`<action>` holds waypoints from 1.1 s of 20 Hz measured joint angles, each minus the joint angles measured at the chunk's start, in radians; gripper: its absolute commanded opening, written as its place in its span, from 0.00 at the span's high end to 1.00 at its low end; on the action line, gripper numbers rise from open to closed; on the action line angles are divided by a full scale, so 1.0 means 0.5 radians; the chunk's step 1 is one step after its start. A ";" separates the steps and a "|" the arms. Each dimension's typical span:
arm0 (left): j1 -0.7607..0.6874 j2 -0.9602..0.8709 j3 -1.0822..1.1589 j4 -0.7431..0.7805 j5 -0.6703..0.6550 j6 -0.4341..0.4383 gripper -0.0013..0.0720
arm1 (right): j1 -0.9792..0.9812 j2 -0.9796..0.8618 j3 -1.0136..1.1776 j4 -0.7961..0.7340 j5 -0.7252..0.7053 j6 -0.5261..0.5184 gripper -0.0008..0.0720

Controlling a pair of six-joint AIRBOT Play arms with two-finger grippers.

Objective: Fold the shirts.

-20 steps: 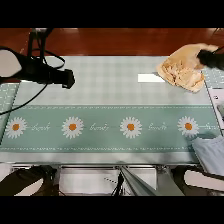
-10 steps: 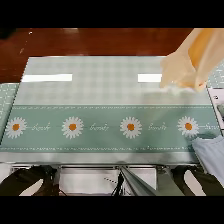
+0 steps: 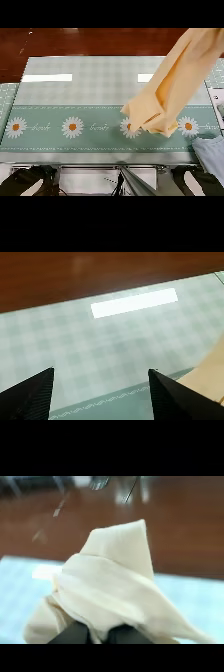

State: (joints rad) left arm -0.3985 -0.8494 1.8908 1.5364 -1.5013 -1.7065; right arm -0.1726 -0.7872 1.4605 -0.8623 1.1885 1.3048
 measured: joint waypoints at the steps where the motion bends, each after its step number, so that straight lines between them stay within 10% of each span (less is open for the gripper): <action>1: 0.000 -0.002 -0.002 0.000 -0.008 -0.014 0.01 | 0.131 -0.044 0.001 -0.063 0.056 0.017 0.93; 8: 0.002 -0.032 -0.011 0.124 -0.050 -0.050 0.01 | 1.394 -0.630 0.000 -0.590 0.071 0.336 0.89; 11: 0.002 -0.045 -0.031 0.270 -0.083 -0.053 0.01 | 1.805 -0.975 0.000 -0.683 -0.033 0.403 0.30; 17: 0.002 -0.048 -0.389 0.353 -0.195 -0.109 0.01 | 1.917 -1.081 0.021 -1.081 0.056 0.365 0.30; 22: 0.002 -0.022 -1.085 0.228 -0.106 -0.164 0.01 | 1.256 -0.739 0.024 -1.807 0.337 0.349 0.30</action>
State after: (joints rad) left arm -0.3977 -0.8604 1.3483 1.6505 -1.5543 -1.7885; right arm 0.4553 -1.1568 1.4727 -1.7657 1.3571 1.4796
